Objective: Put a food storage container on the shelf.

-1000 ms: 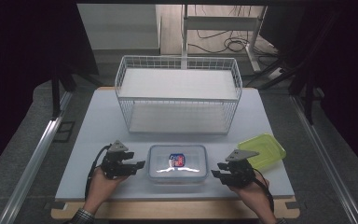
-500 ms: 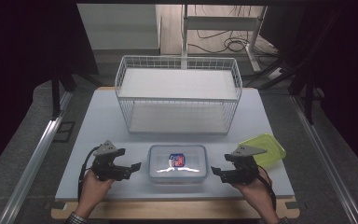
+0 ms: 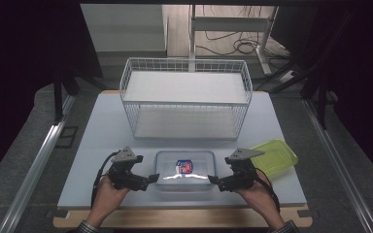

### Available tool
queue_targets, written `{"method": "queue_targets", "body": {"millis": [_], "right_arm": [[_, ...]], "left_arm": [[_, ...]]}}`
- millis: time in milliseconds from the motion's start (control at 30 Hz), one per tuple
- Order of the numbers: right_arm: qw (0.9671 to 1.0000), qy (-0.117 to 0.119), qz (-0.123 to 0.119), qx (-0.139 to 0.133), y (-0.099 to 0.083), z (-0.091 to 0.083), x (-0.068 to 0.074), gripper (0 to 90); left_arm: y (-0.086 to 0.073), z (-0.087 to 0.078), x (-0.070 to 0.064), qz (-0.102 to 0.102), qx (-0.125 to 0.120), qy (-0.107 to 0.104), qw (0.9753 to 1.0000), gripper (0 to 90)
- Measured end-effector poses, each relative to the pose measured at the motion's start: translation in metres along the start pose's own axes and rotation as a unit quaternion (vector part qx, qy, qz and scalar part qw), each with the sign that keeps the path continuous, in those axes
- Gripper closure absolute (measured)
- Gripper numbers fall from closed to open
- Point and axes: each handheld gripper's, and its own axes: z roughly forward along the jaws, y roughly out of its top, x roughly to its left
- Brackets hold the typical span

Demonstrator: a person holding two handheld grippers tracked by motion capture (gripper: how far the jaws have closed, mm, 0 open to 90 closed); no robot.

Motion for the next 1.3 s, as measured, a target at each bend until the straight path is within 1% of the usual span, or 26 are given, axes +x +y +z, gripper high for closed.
{"method": "queue_targets", "body": {"millis": [100, 133, 167, 267, 400, 433, 467, 500, 533, 600, 633, 667, 700, 733, 767, 800, 833, 867, 900, 1033, 1067, 1100, 1167, 1200, 1233, 1300], "right_arm": [[1.0000, 0.004, 0.000, 0.004, 0.001, 0.004, 0.002, 2.8], [0.9998, 0.010, 0.006, 0.014, 0.003, 0.008, 0.003, 1.5], [0.9998, 0.010, 0.006, 0.014, 0.003, 0.008, 0.003, 1.5], [0.9993, 0.023, 0.016, 0.025, 0.006, 0.014, 0.003, 1.8], [0.9985, 0.032, 0.031, 0.031, 0.008, 0.018, 0.000, 3.9], [0.9975, 0.037, 0.046, 0.039, 0.008, 0.022, -0.003, 4.0], [0.9975, 0.037, 0.046, 0.039, 0.008, 0.022, -0.003, 4.0], [0.9956, 0.055, 0.063, 0.042, 0.007, 0.026, -0.007, 4.1], [0.9956, 0.055, 0.063, 0.042, 0.007, 0.026, -0.007, 4.1], [0.9934, 0.069, 0.081, 0.044, 0.006, 0.029, -0.010, 4.1], [0.9917, 0.077, 0.090, 0.048, 0.006, 0.030, -0.011, 4.1], [0.9881, 0.094, 0.108, 0.054, 0.005, 0.033, -0.015, 4.1], [0.9881, 0.094, 0.108, 0.054, 0.005, 0.033, -0.015, 4.1], [0.9861, 0.103, 0.118, 0.055, 0.004, 0.035, -0.016, 4.1], [0.9829, 0.113, 0.132, 0.060, 0.004, 0.039, -0.016, 2.4], [0.9829, 0.113, 0.132, 0.060, 0.004, 0.039, -0.016, 2.4], [0.9813, 0.115, 0.140, 0.064, 0.005, 0.039, -0.018, 4.2], [0.9813, 0.115, 0.140, 0.064, 0.005, 0.039, -0.018, 4.2], [0.9801, 0.118, 0.145, 0.066, 0.005, 0.038, -0.018, 6.1], [0.9727, 0.138, 0.170, 0.077, 0.002, 0.033, -0.024, 14.7], [0.9719, 0.141, 0.172, 0.079, 0.002, 0.032, -0.025, 16.7], [0.9731, 0.139, 0.167, 0.076, 0.002, 0.029, -0.024, 19.4], [0.9730, 0.139, 0.167, 0.078, 0.002, 0.028, -0.023, 20.2], [0.9735, 0.138, 0.164, 0.079, 0.001, 0.026, -0.022, 21.3], [0.9732, 0.140, 0.164, 0.079, 0.001, 0.025, -0.022, 22.8], [0.9710, 0.149, 0.169, 0.078, -0.002, 0.020, -0.022, 28.1]], "left_arm": [[0.003, 0.007, -0.004, 0.005, 0.018, -0.004, 0.9998, 2.2], [0.004, 0.009, -0.005, 0.006, 0.024, -0.007, 0.9997, 1.3], [0.005, 0.012, -0.005, 0.005, 0.029, -0.011, 0.9995, 1.3], [0.006, 0.018, -0.003, -0.009, 0.037, -0.026, 0.9989, 1.1], [0.006, 0.028, -0.002, -0.017, 0.052, -0.025, 0.9982, 1.2], [0.006, 0.030, -0.001, -0.022, 0.055, -0.028, 0.9978, 0.0], [0.006, 0.032, 0.000, -0.028, 0.055, -0.037, 0.9974, 0.0], [0.006, 0.035, 0.001, -0.038, 0.054, -0.046, 0.9968, 0.0], [0.006, 0.035, 0.001, -0.038, 0.054, -0.046, 0.9968, 0.0], [0.006, 0.038, 0.005, -0.052, 0.056, -0.057, 0.9955, 0.0], [0.005, 0.039, 0.007, -0.058, 0.057, -0.065, 0.9945, 0.0], [0.004, 0.040, 0.009, -0.066, 0.058, -0.073, 0.9935, 0.0], [0.004, 0.041, 0.010, -0.071, 0.061, -0.081, 0.9923, 0.0], [0.003, 0.042, 0.011, -0.075, 0.064, -0.090, 0.9910, 0.0], [0.003, 0.044, 0.011, -0.079, 0.065, -0.096, 0.9902, 0.0], [0.003, 0.044, 0.011, -0.081, 0.065, -0.096, 0.9899, 0.0], [0.003, 0.044, 0.010, -0.080, 0.070, -0.096, 0.9898, 0.0], [0.003, 0.044, 0.010, -0.080, 0.070, -0.096, 0.9898, 0.0], [0.004, 0.043, 0.010, -0.080, 0.073, -0.095, 0.9895, 0.0], [0.003, 0.038, 0.011, -0.098, 0.079, -0.100, 0.9871, 4.9], [0.003, 0.036, 0.012, -0.101, 0.080, -0.102, 0.9865, 7.0], [0.002, 0.034, 0.013, -0.105, 0.081, -0.103, 0.9858, 10.6], [0.000, 0.030, 0.013, -0.105, 0.076, -0.105, 0.9860, 12.5], [0.000, 0.029, 0.012, -0.101, 0.075, -0.105, 0.9865, 14.0], [-0.001, 0.028, 0.011, -0.097, 0.075, -0.104, 0.9870, 14.8], [-0.004, 0.022, 0.007, -0.092, 0.072, -0.105, 0.9876, 18.5]]}}
